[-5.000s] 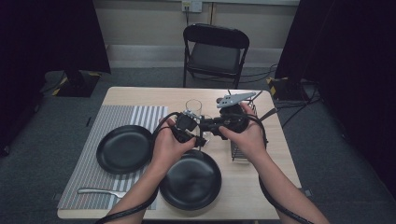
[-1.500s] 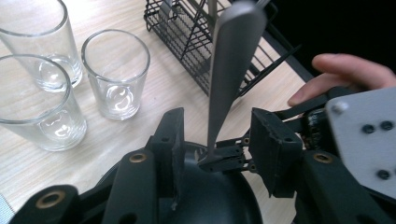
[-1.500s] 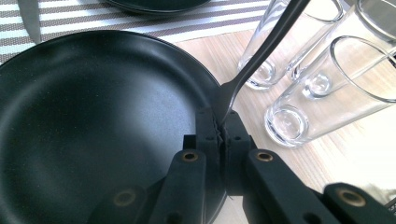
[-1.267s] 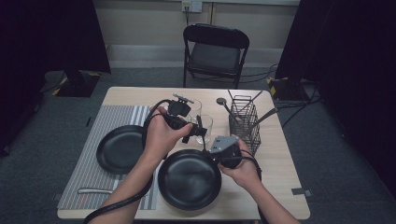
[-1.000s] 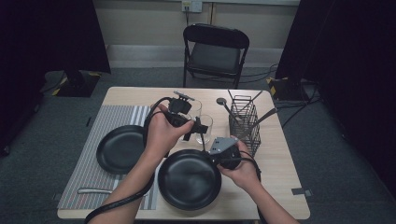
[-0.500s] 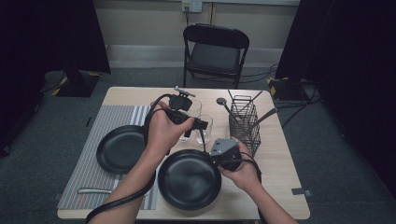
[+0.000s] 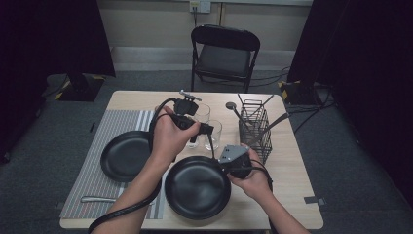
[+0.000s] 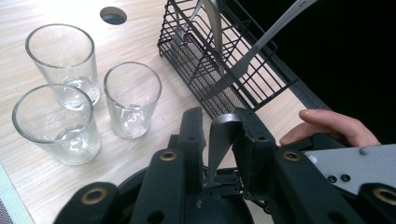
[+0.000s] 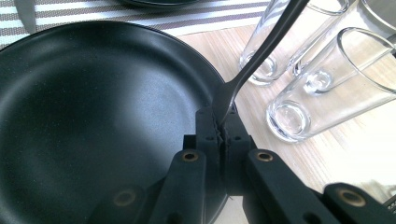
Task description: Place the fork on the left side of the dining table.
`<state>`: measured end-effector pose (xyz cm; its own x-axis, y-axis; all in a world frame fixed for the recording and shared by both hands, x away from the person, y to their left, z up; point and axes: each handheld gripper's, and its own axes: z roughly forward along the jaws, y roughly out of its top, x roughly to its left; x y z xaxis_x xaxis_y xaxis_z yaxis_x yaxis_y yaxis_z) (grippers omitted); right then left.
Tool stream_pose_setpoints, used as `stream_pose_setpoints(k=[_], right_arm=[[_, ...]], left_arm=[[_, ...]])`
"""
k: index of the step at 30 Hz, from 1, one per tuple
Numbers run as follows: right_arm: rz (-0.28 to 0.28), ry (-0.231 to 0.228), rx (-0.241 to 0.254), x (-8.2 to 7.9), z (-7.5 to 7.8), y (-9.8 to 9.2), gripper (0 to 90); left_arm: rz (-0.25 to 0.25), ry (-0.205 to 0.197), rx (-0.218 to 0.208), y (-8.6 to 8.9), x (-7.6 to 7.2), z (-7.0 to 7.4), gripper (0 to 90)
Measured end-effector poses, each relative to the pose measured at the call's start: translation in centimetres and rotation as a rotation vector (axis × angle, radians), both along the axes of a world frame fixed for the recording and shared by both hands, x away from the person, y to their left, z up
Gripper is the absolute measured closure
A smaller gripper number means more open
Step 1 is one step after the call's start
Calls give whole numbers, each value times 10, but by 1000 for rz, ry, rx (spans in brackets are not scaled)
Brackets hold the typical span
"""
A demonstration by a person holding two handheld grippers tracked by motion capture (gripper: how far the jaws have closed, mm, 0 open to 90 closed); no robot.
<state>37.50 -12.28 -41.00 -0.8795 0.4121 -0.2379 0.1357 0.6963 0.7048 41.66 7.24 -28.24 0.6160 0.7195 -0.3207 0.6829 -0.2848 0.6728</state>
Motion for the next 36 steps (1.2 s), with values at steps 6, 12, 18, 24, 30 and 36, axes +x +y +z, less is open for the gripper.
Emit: stream_pose_setpoints(k=[6,12,18,24,30,36], right_arm=[[-12,-3,14,-1,-1,1,881],[-16,-4,11,-1,-2,1,881],[-30,7,20,-2,-2,0,877],[-24,-13,10,-3,-1,1,879],[-26,-13,3,-3,-2,1,879],[-20,-17,-6,-3,-4,1,878]], left_arm=[[7,4,-3,0,0,1,772],[8,14,7,-1,-1,1,776],[5,12,15,-2,-3,4,778],[6,23,29,-3,-4,6,777],[8,30,34,-4,-3,4,776],[11,48,35,-2,-2,3,776]])
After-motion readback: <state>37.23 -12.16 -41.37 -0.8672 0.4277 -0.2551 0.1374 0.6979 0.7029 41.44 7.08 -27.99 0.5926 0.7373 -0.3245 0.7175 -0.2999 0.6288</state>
